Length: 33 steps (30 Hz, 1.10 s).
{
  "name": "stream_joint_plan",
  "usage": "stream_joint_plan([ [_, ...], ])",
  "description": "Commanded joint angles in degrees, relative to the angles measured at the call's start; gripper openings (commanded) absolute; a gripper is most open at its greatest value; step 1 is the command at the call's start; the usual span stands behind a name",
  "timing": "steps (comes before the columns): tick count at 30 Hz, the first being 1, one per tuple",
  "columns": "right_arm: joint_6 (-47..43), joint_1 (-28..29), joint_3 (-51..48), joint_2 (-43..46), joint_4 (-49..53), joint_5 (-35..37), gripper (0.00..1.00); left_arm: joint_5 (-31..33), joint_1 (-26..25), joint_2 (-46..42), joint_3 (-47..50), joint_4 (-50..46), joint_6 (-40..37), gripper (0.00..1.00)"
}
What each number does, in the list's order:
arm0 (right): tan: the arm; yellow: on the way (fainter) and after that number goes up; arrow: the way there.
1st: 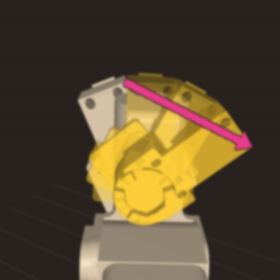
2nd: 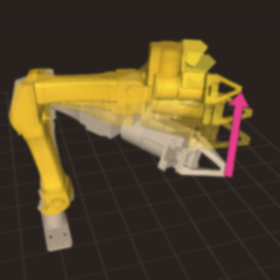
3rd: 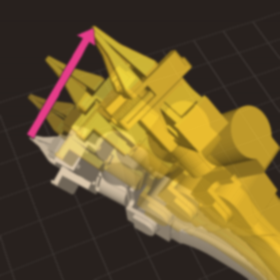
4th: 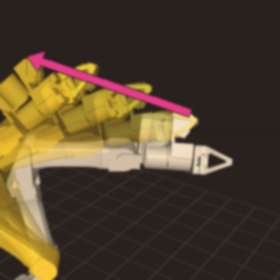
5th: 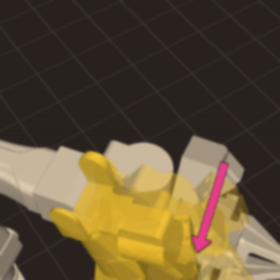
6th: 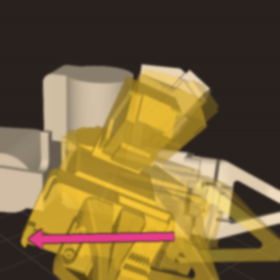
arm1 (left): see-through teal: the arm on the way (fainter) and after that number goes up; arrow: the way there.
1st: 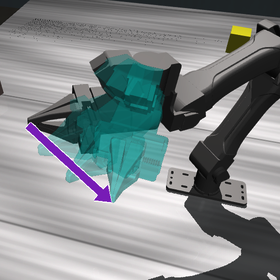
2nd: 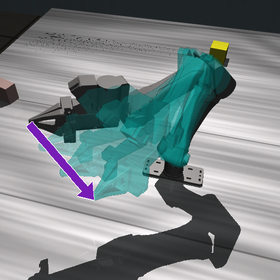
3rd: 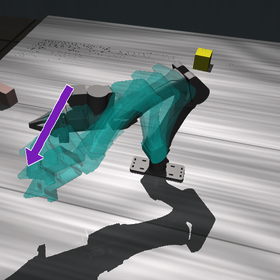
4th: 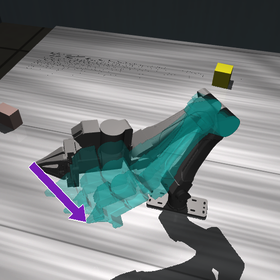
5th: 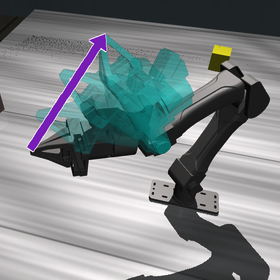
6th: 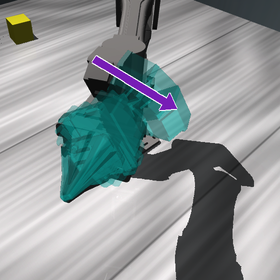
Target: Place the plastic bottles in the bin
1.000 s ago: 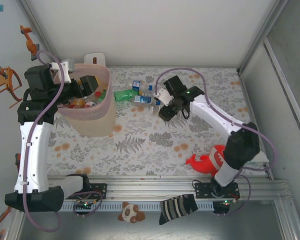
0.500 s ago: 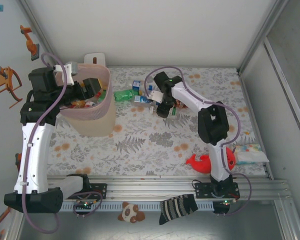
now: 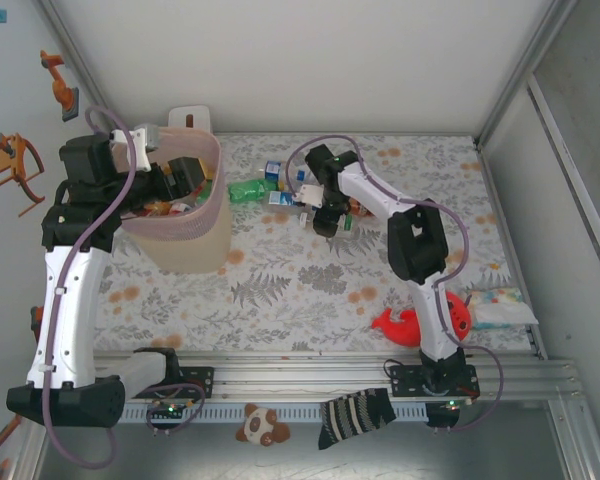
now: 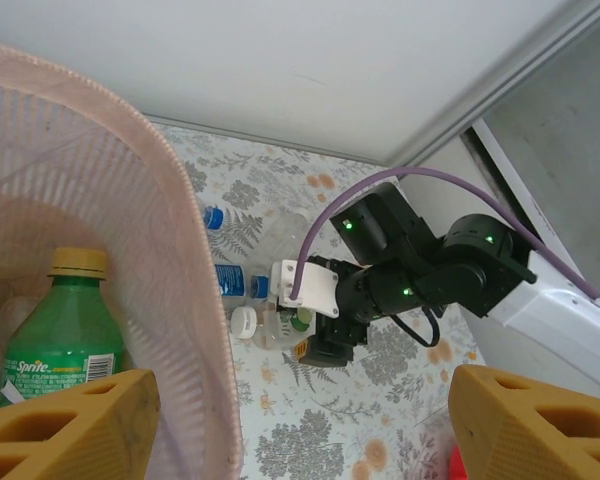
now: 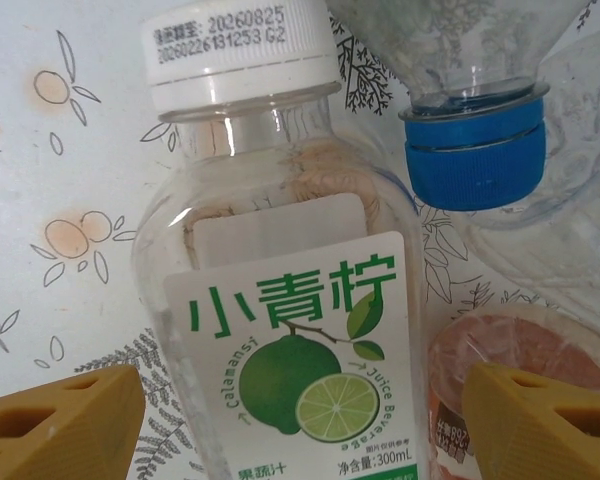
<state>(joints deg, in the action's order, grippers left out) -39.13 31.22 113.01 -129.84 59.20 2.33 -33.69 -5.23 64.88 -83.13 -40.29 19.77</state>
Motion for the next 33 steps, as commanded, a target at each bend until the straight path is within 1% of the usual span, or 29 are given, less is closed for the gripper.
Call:
stream_joint_plan([
  [1, -1.73, -0.36, 1.69, -1.34, 1.71, -1.35, 0.82, -0.85, -0.46, -0.34, -0.45, 0.52, 0.71, 0.76],
  [9, -1.82, -0.37, 1.93, -3.60, 2.05, -2.54, 0.81, -0.41, -0.82, -0.74, -0.10, 0.49, 0.86, 0.76],
  [16, -1.08, -0.37, 0.40, -3.36, 2.19, -3.31, 0.77, -0.32, -0.91, -0.77, 0.03, 0.64, 0.88, 0.76],
  [24, 1.45, 0.04, -5.08, 1.37, 2.18, -3.65, 0.75, -0.44, -1.09, -0.72, 1.11, 1.98, 1.49, 0.76],
  [33, 6.55, 0.42, -12.64, 7.31, 1.21, -1.59, 0.75, -0.76, -1.47, -0.27, 1.75, 3.49, 1.85, 0.76],
])
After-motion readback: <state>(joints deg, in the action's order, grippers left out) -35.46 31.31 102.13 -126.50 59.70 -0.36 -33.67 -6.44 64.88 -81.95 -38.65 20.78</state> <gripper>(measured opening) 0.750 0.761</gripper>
